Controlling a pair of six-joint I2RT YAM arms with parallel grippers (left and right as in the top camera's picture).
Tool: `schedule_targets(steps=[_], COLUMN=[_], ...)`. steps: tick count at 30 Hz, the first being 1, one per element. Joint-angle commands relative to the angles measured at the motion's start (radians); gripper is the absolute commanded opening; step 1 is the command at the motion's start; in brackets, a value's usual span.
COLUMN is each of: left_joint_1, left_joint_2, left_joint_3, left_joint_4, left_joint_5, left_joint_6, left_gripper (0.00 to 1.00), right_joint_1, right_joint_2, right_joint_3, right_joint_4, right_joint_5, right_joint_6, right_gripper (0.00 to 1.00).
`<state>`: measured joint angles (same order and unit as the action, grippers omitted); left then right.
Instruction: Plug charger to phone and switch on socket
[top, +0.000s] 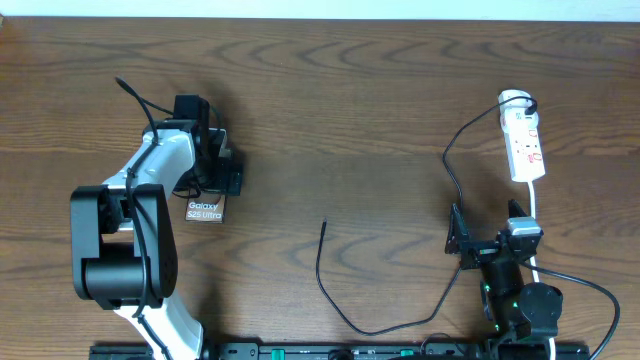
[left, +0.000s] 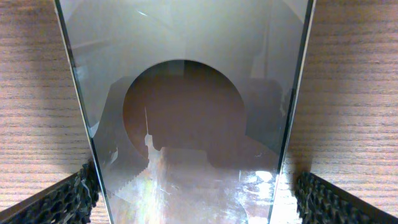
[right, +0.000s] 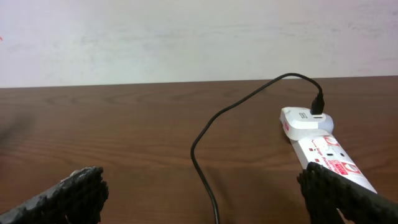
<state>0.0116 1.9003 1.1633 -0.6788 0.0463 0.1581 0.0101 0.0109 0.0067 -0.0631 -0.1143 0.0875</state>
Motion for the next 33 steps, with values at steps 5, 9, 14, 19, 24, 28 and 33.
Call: schedule_targets(steps=[5,9,14,19,24,28,33], left_joint_1=[0.005,0.005,0.005,0.005,0.005,0.005,0.005], left_joint_2=[0.015,0.015,0.015,0.015,0.015,0.015,0.015], left_joint_3=[-0.015,-0.016,-0.016,-0.016,-0.016,-0.016,-0.016], left_joint_4=[-0.004,-0.004,-0.003,-0.003,-0.003,-0.003,-0.003], left_joint_5=[-0.01,-0.01,-0.01,-0.01,-0.01,-0.01,-0.01], left_joint_6=[0.014,0.014,0.014,0.014,0.014,0.014,0.014], left_gripper=[1.0,1.0,0.98,0.95,0.95,0.95,0.92], right_joint_1=[-0.01,-0.01,-0.01,-0.01,-0.01,-0.01,-0.01], right_joint_2=[-0.005,-0.005,-0.005,-0.005,-0.005,-0.005,-0.005], right_joint_3=[-0.001,-0.001,-0.001,-0.001,-0.001,-0.001,-0.001], right_joint_4=[-0.004,-0.004,-0.004,-0.004,-0.004,-0.004,-0.004], right_joint_5=[0.007,0.007,0.007,0.007,0.007,0.007,0.007], right_joint_6=[0.009,0.009,0.009,0.009,0.009,0.009,0.009], right_gripper=[0.99,0.99,0.99,0.99,0.99,0.99,0.99])
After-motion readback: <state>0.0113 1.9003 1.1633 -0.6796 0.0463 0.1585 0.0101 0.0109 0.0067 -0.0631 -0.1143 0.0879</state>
